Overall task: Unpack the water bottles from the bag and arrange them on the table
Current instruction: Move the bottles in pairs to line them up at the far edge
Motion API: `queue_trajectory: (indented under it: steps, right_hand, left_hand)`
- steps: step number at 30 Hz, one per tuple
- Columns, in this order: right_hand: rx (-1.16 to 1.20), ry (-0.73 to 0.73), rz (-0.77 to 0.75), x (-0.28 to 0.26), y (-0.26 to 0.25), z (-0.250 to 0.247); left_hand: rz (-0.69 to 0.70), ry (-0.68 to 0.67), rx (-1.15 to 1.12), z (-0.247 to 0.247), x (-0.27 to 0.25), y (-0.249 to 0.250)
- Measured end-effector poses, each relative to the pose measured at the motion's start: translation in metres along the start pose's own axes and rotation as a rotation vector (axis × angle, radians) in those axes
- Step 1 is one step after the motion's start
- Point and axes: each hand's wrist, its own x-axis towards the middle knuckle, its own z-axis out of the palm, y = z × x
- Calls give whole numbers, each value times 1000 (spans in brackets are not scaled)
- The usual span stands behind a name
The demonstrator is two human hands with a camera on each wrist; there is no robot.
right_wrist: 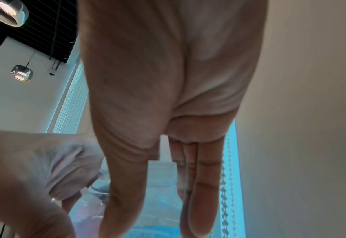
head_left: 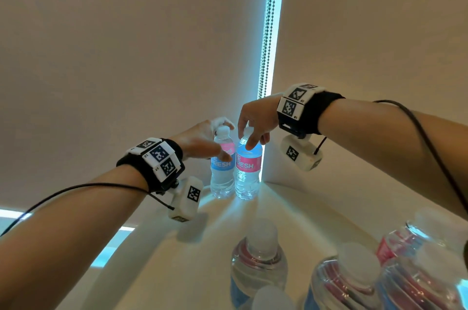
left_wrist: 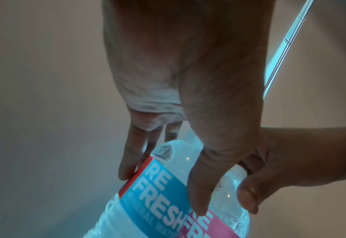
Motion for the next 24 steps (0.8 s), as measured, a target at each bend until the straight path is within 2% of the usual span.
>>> queue_trajectory:
  steps: [10, 13, 17, 20, 24]
  right_hand:
    - [55, 125, 53, -17, 14, -4]
    - [87, 192, 68, -50, 17, -21]
    - [151, 308, 43, -119, 21, -43]
    - [159, 363, 49, -175, 22, -45]
    - [234, 350, 40, -240, 27, -25]
  left_hand:
    - [-12, 75, 69, -16, -14, -5]
    - [27, 135, 114, -28, -27, 4]
    - [193, 176, 104, -46, -56, 35]
    - [341, 63, 56, -56, -85, 64]
    - [473, -281, -69, -52, -119, 89]
